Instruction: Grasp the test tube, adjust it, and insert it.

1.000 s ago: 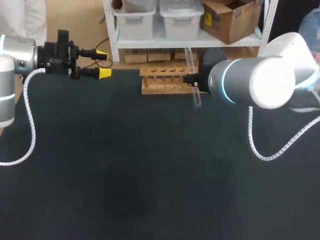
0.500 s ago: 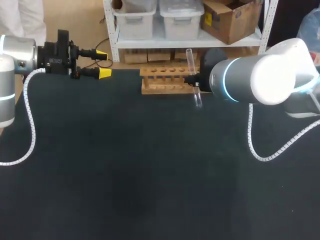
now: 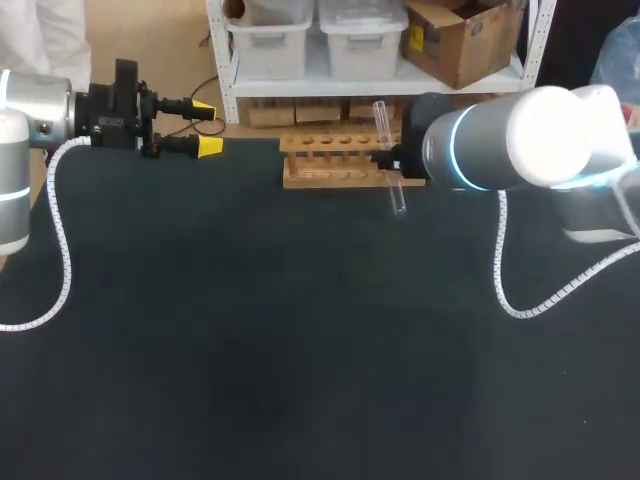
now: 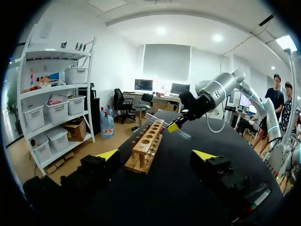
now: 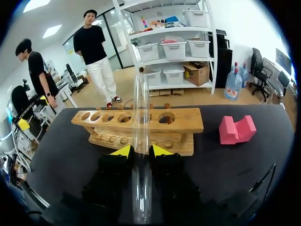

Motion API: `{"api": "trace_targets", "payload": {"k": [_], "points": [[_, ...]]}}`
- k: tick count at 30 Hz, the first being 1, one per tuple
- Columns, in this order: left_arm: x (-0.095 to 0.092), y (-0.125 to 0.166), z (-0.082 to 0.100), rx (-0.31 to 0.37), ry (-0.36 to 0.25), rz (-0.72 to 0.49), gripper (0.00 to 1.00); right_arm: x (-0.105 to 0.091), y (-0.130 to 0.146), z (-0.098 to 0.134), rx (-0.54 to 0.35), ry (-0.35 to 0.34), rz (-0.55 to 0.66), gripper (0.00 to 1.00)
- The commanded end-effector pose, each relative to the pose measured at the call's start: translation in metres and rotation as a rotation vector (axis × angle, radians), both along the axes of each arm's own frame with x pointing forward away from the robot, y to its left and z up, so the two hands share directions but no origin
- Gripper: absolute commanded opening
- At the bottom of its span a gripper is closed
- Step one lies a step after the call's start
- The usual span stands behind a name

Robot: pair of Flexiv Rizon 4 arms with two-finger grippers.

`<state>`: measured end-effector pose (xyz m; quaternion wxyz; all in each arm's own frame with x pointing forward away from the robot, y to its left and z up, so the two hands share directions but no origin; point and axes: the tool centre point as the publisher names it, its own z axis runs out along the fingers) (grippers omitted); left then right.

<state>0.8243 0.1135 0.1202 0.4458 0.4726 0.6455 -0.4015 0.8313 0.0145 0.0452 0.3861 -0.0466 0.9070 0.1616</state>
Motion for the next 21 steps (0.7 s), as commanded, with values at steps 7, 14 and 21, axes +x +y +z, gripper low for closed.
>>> {"api": "trace_targets", "payload": {"k": [7, 14, 21], "points": [[-0.0016, 0.0002, -0.001, -0.002, -0.005, 0.003, 1.0, 0.0021, 0.0024, -0.0072, 0.011, 0.033, 0.021, 0.0], [-0.0016, 0.0002, -0.001, -0.002, -0.005, 0.003, 1.0, -0.0005, 0.0009, -0.0102, 0.019, 0.058, 0.029, 0.0], [-0.0016, 0.0002, -0.001, -0.002, -0.005, 0.003, 1.0, -0.002, -0.0014, -0.0105, 0.017, 0.074, 0.041, 0.0]]}}
